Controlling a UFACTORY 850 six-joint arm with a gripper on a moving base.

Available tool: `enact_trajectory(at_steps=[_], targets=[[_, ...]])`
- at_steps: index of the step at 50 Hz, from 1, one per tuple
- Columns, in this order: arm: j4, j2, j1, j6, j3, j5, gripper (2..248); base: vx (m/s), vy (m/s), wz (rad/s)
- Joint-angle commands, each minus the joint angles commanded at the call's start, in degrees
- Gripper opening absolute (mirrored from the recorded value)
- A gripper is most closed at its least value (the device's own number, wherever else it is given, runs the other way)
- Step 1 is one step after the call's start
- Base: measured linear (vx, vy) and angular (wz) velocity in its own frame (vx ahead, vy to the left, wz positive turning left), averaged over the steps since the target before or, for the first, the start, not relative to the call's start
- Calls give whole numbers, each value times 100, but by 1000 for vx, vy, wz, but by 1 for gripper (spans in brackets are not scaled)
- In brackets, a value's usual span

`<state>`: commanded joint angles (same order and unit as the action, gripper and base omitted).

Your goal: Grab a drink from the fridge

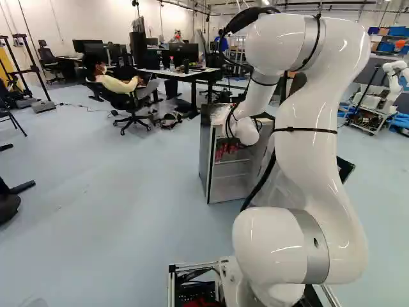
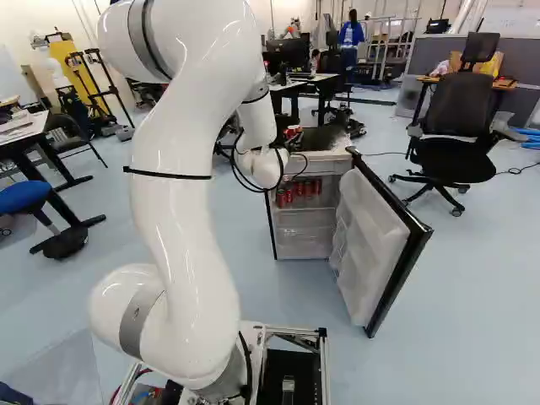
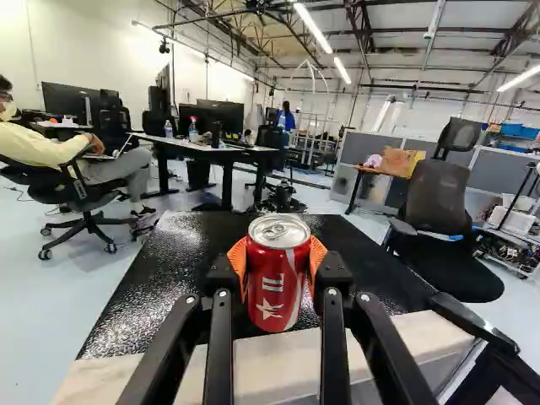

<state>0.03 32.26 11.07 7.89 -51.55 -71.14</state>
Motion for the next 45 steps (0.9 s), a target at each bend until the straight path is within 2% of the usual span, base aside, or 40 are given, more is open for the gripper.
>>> enact_trajectory(at_steps=[18,44,45], targets=[[64,115,-13,0,-155,268,94,0,0,0],[64,126,-14,0,-170,271,94,0,0,0],[64,126,-14,0,-170,271,110,0,0,0]])
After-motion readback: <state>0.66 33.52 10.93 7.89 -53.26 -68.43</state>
